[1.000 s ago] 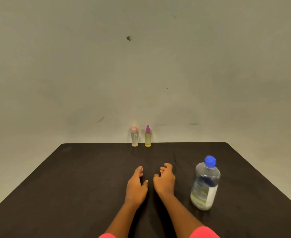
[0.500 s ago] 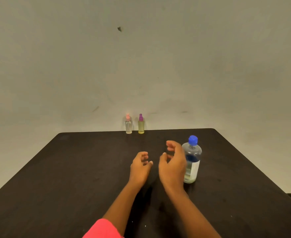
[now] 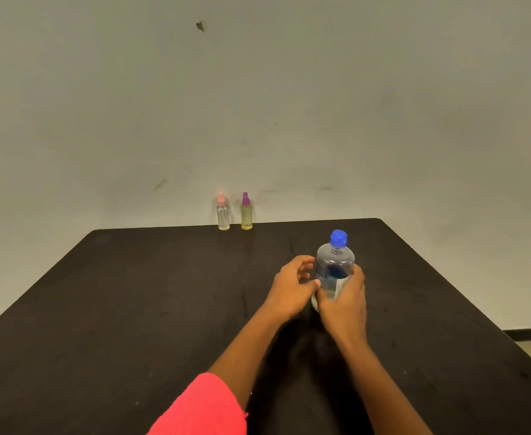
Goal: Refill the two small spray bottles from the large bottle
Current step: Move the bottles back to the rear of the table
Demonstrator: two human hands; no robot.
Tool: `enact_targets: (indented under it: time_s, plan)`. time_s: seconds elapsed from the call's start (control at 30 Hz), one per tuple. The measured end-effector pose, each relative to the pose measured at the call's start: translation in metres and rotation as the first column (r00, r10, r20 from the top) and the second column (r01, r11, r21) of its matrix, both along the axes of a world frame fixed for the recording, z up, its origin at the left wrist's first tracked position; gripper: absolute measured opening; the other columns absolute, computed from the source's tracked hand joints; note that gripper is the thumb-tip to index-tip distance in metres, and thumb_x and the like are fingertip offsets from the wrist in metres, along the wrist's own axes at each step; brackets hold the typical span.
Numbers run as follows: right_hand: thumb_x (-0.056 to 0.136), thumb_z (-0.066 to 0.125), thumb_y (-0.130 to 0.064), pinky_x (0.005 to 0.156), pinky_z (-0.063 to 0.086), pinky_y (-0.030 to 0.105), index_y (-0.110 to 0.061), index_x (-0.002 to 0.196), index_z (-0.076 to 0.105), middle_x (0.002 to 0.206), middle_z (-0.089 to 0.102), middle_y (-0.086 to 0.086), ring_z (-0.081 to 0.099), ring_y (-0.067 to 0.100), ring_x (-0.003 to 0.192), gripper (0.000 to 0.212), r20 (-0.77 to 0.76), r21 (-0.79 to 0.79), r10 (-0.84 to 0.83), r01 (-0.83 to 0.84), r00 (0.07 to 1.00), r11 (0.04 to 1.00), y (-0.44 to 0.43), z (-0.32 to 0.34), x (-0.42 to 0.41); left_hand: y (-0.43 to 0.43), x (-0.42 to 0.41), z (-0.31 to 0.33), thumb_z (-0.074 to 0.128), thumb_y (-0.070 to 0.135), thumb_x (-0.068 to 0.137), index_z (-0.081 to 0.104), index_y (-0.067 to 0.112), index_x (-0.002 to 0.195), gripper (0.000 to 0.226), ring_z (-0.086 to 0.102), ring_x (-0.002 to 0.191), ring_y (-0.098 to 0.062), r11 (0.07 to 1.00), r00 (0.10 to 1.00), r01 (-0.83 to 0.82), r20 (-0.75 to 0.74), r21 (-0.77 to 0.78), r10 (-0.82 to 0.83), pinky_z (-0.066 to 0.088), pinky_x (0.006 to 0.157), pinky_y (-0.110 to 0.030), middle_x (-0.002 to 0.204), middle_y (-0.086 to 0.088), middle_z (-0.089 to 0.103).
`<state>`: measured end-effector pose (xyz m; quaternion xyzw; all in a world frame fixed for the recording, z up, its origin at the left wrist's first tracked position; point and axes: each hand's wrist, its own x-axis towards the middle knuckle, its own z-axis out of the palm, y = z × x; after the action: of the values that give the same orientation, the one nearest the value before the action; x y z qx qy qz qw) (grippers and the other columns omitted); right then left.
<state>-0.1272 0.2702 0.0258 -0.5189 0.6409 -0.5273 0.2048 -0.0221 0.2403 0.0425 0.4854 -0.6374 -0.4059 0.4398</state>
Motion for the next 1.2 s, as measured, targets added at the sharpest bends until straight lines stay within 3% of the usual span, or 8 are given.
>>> enact_targets:
  time_s: [0.1, 0.33, 0.5, 0.6, 0.8, 1.0, 1.13, 1.2]
  plan:
    - [0.085, 0.066, -0.015, 0.089, 0.041, 0.030, -0.018, 0.137, 0.034, 0.132, 0.047, 0.005, 0.049, 0.022, 0.118, 0.061, -0.020, -0.037, 0.039, -0.040, 0.999, 0.999, -0.010, -0.004, 0.001, -0.003, -0.003, -0.003, 0.060, 0.004, 0.088, 0.049, 0.016, 0.131, 0.047, 0.054, 0.115, -0.014, 1.000, 1.000, -0.001, 0.004, 0.013, 0.001, 0.044, 0.102, -0.034, 0.126, -0.001, 0.058]
    - [0.086, 0.067, -0.025, 0.090, 0.039, 0.030, -0.019, 0.140, 0.031, 0.138, 0.043, 0.004, 0.047, 0.022, 0.123, 0.065, -0.072, -0.054, 0.052, -0.056, 0.996, 0.997, -0.051, -0.008, 0.010, -0.024, 0.010, -0.007, 0.054, 0.017, 0.095, 0.035, 0.031, 0.143, 0.054, 0.049, 0.124, -0.019, 0.999, 0.999, -0.034, 0.001, 0.010, 0.034, 0.042, 0.104, -0.042, 0.139, -0.001, 0.049]
    - [0.085, 0.068, -0.026, 0.087, 0.033, 0.026, -0.024, 0.144, 0.025, 0.147, 0.033, 0.003, 0.042, 0.021, 0.128, 0.073, -0.056, -0.055, 0.113, -0.116, 0.992, 0.992, -0.089, -0.005, 0.025, -0.054, 0.024, -0.015, 0.050, 0.018, 0.098, 0.025, 0.033, 0.148, 0.058, 0.047, 0.122, -0.010, 0.996, 0.998, -0.064, 0.002, -0.063, 0.065, 0.042, 0.100, -0.028, 0.140, 0.003, 0.046]
    - [0.086, 0.068, -0.024, 0.086, 0.032, 0.024, -0.025, 0.145, 0.024, 0.148, 0.030, 0.002, 0.041, 0.021, 0.128, 0.073, -0.022, -0.039, 0.132, -0.133, 0.991, 0.990, -0.115, -0.008, 0.036, -0.078, 0.029, -0.022, 0.049, 0.018, 0.098, 0.021, 0.027, 0.149, 0.058, 0.048, 0.122, -0.012, 0.994, 0.995, -0.099, -0.029, -0.034, 0.098, 0.043, 0.102, -0.032, 0.139, 0.001, 0.046]
    - [0.087, 0.065, -0.027, 0.093, 0.031, 0.023, -0.029, 0.147, 0.019, 0.150, 0.029, -0.001, 0.036, 0.010, 0.129, 0.076, 0.017, -0.100, 0.204, -0.202, 0.979, 0.974, -0.168, -0.018, 0.046, -0.127, 0.035, -0.041, 0.046, 0.028, 0.099, 0.041, 0.019, 0.137, 0.039, 0.052, 0.118, -0.012, 0.982, 0.977, -0.184, -0.099, 0.039, 0.187, 0.043, 0.103, -0.031, 0.131, -0.001, 0.054]
    - [0.086, 0.066, -0.030, 0.089, 0.036, 0.015, -0.038, 0.144, 0.021, 0.144, 0.034, -0.007, 0.040, 0.002, 0.120, 0.074, 0.068, -0.154, 0.247, -0.235, 0.967, 0.960, -0.229, -0.030, 0.061, -0.178, 0.041, -0.049, 0.045, 0.037, 0.098, 0.040, 0.025, 0.141, 0.045, 0.050, 0.120, -0.005, 0.973, 0.967, -0.230, -0.113, -0.009, 0.228, 0.041, 0.101, -0.023, 0.131, 0.010, 0.053]
    - [0.089, 0.063, -0.033, 0.096, 0.036, 0.022, -0.038, 0.146, 0.017, 0.150, 0.028, -0.007, 0.038, 0.012, 0.131, 0.073, 0.018, -0.162, 0.286, -0.279, 0.958, 0.946, -0.266, -0.035, 0.068, -0.212, 0.047, -0.049, 0.046, 0.036, 0.098, 0.049, 0.035, 0.128, 0.031, 0.057, 0.107, 0.000, 0.964, 0.963, -0.260, -0.081, -0.058, 0.255, 0.041, 0.079, -0.004, 0.115, 0.016, 0.060]
    - [0.091, 0.061, -0.032, 0.096, 0.032, 0.024, -0.035, 0.148, 0.014, 0.152, 0.024, -0.005, 0.035, 0.016, 0.135, 0.074, -0.037, -0.144, 0.268, -0.271, 0.963, 0.952, -0.282, -0.037, 0.070, -0.226, 0.049, -0.051, 0.044, 0.040, 0.098, 0.045, 0.030, 0.135, 0.039, 0.056, 0.110, -0.004, 0.961, 0.963, -0.267, -0.060, -0.071, 0.263, 0.042, 0.084, -0.009, 0.122, 0.009, 0.059]
